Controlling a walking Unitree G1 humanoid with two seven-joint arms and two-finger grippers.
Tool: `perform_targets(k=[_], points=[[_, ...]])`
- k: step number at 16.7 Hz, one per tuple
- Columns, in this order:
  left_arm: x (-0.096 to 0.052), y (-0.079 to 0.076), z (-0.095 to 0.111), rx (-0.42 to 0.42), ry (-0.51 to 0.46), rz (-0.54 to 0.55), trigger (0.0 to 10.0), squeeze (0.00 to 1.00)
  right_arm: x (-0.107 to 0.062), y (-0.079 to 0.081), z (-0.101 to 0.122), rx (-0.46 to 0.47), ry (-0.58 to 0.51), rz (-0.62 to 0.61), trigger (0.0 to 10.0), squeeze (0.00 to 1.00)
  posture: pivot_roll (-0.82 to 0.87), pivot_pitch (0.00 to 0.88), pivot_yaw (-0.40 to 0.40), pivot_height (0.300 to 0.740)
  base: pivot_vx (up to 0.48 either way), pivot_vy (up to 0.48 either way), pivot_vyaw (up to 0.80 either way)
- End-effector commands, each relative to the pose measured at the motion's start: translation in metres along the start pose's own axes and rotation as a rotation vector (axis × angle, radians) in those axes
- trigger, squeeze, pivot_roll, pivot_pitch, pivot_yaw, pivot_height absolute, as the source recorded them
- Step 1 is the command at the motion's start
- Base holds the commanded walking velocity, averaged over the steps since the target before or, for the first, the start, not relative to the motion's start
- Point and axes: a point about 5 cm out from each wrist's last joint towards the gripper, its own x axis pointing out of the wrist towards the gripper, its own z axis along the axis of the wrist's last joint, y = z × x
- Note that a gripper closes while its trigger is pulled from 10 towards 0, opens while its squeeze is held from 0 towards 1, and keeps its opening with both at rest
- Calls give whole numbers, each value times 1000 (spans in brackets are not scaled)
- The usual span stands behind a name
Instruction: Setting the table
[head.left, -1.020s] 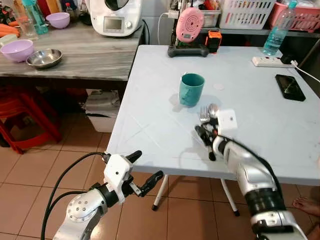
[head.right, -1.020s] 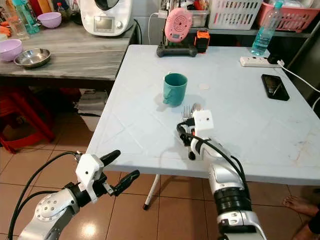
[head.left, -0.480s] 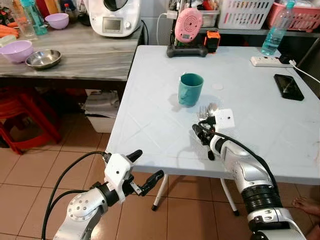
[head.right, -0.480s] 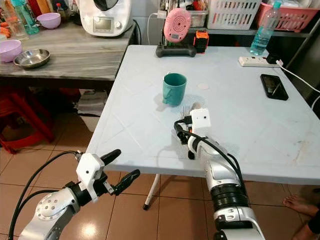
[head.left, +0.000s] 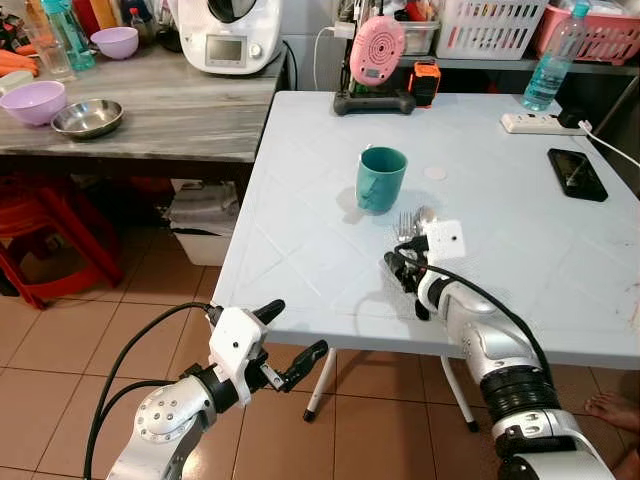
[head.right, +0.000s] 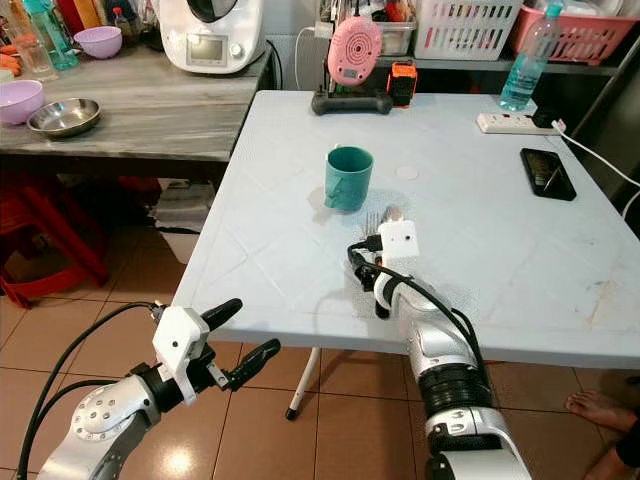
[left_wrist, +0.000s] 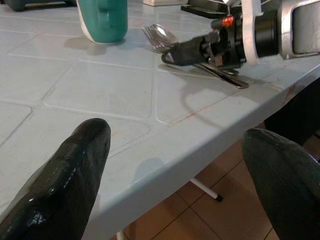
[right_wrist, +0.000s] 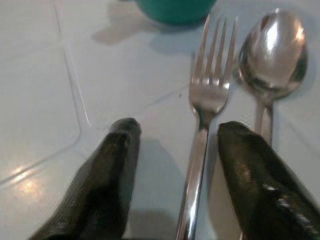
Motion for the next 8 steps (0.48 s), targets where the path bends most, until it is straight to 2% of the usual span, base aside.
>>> perform_targets(k=[1, 7, 8], points=[[-1, 1, 0, 13, 6, -8, 10000, 0, 3, 0, 6, 3, -19, -9, 0, 0, 72, 57, 9, 740, 0, 0, 0], [1, 1, 0, 15, 10, -12, 10000, 0, 13, 8, 0, 14, 23, -18, 0, 0, 81, 55, 8, 740, 0, 0, 0], [4, 4, 3, 18, 9, -11, 10000, 0, 13, 8, -9, 22, 53, -25, 0, 0, 86, 48, 5, 740, 0, 0, 0]])
